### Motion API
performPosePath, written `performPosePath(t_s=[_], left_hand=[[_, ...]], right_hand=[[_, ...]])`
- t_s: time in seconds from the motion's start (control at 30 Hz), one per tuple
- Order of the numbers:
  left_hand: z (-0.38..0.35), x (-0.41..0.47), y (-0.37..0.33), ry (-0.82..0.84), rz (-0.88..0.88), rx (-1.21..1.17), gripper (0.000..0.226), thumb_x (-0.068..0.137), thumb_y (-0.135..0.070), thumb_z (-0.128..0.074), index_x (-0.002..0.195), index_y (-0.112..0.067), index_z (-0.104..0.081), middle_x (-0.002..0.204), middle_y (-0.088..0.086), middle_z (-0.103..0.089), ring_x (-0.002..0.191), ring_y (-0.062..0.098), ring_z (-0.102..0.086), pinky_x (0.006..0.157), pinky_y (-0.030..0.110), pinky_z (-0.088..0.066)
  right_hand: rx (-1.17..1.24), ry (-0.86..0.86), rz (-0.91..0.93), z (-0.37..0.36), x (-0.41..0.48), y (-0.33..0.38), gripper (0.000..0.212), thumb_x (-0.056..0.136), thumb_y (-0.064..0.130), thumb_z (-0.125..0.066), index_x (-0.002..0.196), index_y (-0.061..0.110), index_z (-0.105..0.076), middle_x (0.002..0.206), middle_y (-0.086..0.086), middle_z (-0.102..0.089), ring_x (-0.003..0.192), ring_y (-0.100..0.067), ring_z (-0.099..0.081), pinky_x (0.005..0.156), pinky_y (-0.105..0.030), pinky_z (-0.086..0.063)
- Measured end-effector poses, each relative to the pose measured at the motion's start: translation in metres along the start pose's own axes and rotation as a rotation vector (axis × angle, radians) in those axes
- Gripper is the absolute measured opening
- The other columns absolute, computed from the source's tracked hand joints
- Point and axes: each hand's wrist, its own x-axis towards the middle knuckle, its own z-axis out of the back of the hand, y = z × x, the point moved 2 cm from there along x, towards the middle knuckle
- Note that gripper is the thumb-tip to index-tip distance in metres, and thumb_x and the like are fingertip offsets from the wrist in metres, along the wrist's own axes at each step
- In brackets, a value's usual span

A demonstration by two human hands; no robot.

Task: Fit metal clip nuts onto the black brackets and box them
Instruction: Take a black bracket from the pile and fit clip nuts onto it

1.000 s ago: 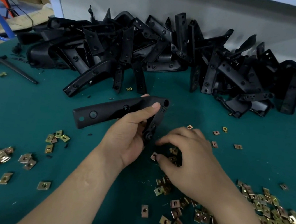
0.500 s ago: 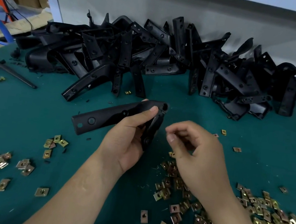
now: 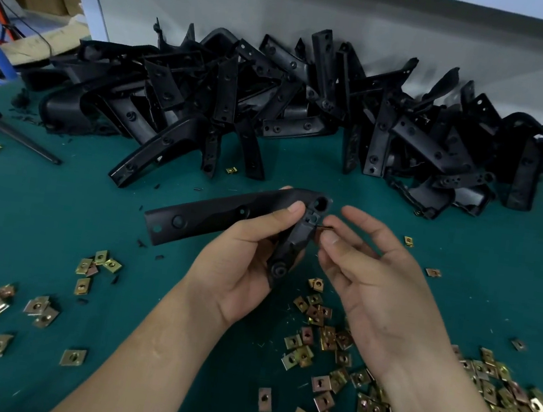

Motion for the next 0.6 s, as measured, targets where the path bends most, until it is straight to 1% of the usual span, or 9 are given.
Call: performPosePath(t_s=[0.07,0.13,0.23,0.43,0.5,0.6], left_hand=[[-0.0009,0.0001,0.0003,0.014,0.0,-0.01,0.021,0.076,-0.015,-0.076,0.097,-0.012,-0.082,0.105,0.007,-0.076,0.087,0.013,-0.073,0.079,0.022,-0.057],[-0.001,0.0005,0.0008,0.013,-0.002,-0.027,0.021,0.076,-0.014,-0.077,0.096,-0.012,-0.081,0.103,0.007,-0.076,0.085,0.013,-0.073,0.076,0.022,-0.057],[-0.0011,0.001,0.0008,0.021,-0.016,-0.035,0.019,0.077,-0.013,-0.077,0.095,-0.013,-0.081,0.1,0.006,-0.076,0.083,0.012,-0.072,0.073,0.021,-0.058],[0.0011,0.0017,0.0016,0.006,-0.025,0.007,0.024,0.077,-0.016,-0.079,0.101,-0.016,-0.08,0.108,0.007,-0.074,0.094,0.016,-0.069,0.082,0.026,-0.054],[0.0014,0.0012,0.0014,0.019,-0.015,-0.011,0.025,0.078,-0.015,-0.078,0.103,-0.016,-0.08,0.108,0.007,-0.074,0.092,0.016,-0.07,0.079,0.026,-0.055],[0.001,-0.0004,0.0005,0.054,0.001,-0.048,0.022,0.077,-0.013,-0.077,0.099,-0.014,-0.08,0.102,0.008,-0.075,0.086,0.016,-0.071,0.074,0.025,-0.056]], right_hand=[[0.04,-0.007,-0.013,-0.0009,-0.0004,0.0004,0.052,0.065,0.009,-0.078,0.115,0.014,-0.069,0.107,-0.005,-0.078,0.1,-0.016,-0.074,0.076,-0.02,-0.057],[0.089,-0.022,-0.021,-0.0017,-0.0008,0.0007,0.051,0.065,0.009,-0.079,0.114,0.012,-0.07,0.106,-0.008,-0.077,0.097,-0.016,-0.074,0.075,-0.02,-0.057],[0.095,-0.03,-0.011,-0.0028,-0.0014,0.0005,0.047,0.064,0.01,-0.08,0.11,0.01,-0.071,0.105,-0.011,-0.077,0.094,-0.016,-0.074,0.072,-0.019,-0.057],[0.049,-0.042,-0.021,-0.0041,-0.0026,0.0004,0.047,0.064,0.014,-0.081,0.11,0.012,-0.07,0.101,-0.009,-0.078,0.091,-0.015,-0.075,0.07,-0.019,-0.056],[0.061,-0.033,-0.027,-0.0047,-0.0025,0.0012,0.049,0.064,0.013,-0.081,0.112,0.011,-0.069,0.1,-0.01,-0.078,0.089,-0.015,-0.074,0.07,-0.019,-0.056],[0.078,-0.003,-0.025,-0.0057,-0.0033,0.0026,0.05,0.067,0.01,-0.079,0.115,0.01,-0.067,0.099,-0.012,-0.078,0.086,-0.014,-0.074,0.071,-0.019,-0.057]])
